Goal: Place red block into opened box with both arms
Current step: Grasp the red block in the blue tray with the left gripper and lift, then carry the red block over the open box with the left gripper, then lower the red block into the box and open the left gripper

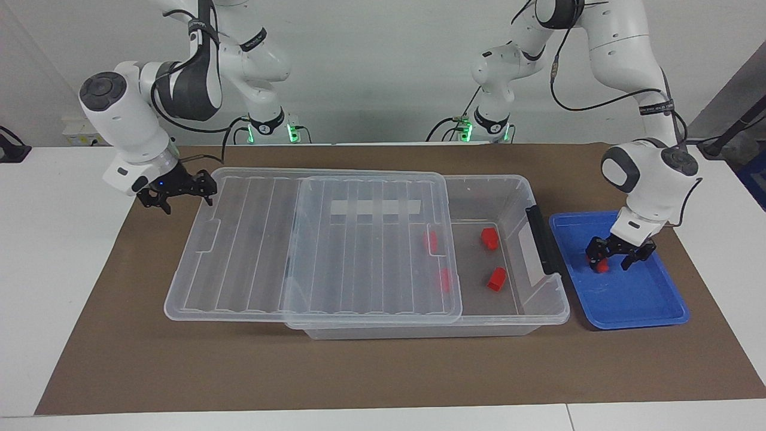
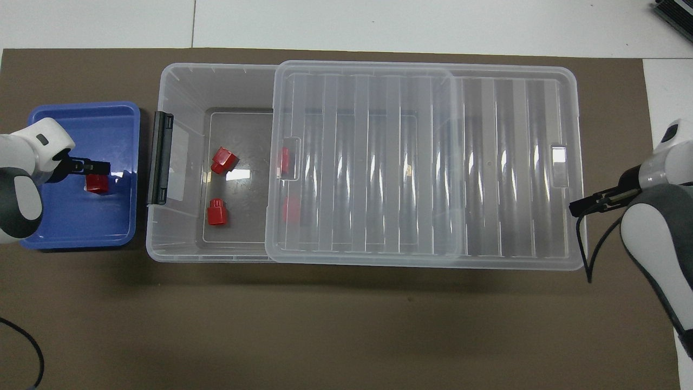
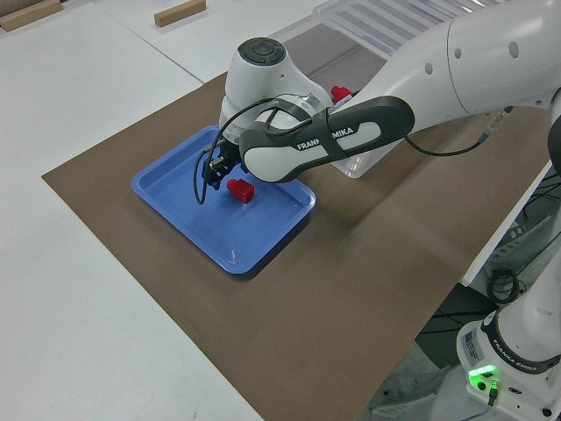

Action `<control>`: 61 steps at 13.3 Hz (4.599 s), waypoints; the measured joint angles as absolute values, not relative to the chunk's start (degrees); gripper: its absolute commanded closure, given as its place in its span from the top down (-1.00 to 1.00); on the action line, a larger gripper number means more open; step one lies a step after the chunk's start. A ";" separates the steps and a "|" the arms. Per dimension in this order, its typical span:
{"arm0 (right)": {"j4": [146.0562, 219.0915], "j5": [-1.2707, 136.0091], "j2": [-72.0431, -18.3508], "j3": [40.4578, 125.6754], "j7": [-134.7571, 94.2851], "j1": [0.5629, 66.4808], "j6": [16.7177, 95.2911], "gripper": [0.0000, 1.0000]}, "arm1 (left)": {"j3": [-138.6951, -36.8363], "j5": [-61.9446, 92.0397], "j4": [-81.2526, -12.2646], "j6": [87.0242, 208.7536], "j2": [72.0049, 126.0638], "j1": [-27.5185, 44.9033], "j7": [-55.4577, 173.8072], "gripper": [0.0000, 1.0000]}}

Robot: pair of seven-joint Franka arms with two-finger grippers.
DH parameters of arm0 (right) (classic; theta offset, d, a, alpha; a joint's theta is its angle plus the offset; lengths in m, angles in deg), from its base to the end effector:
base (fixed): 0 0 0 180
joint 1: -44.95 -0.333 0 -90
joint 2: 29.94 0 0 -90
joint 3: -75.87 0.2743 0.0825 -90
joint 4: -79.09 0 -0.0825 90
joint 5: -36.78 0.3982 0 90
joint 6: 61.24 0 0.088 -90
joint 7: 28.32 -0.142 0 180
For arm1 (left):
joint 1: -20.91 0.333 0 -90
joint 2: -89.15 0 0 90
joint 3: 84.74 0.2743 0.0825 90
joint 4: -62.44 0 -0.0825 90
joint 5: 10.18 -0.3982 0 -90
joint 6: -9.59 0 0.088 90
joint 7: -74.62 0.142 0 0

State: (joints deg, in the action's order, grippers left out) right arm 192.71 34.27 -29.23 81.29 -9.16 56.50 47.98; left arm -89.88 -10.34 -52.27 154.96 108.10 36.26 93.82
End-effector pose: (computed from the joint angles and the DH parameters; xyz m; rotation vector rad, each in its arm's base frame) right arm 0.5531 -0.0640 0.3820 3.0897 0.3775 -0.1123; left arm 0.6173 0.1112 0.2301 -3.0899 0.2340 -0.3199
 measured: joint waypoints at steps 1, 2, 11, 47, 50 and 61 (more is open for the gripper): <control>192.71 34.03 -29.22 81.28 -8.83 56.74 47.98 1.00 | -89.88 -10.34 -53.38 156.12 108.11 36.25 93.82 0.72; 192.71 33.74 -29.21 81.28 -8.41 57.08 47.98 1.00 | -89.87 -10.34 -54.01 156.58 108.11 36.25 93.82 0.72; 191.96 33.44 -27.66 81.40 -8.03 57.59 45.80 1.00 | -89.42 -10.33 -54.70 155.65 107.78 36.36 93.82 -1.00; 169.74 34.24 -28.41 81.32 -42.66 46.39 27.40 1.00 | -93.54 -10.05 -52.19 137.05 94.62 7.95 39.84 -1.00; 169.74 35.54 -28.43 81.32 -41.84 46.70 26.75 1.00 | -93.61 -12.66 -53.21 138.96 96.51 7.92 39.88 -1.00; 170.35 35.55 -28.43 81.28 -41.45 47.66 26.34 1.00 | -93.76 -15.56 -53.34 146.89 104.81 7.80 39.88 -1.00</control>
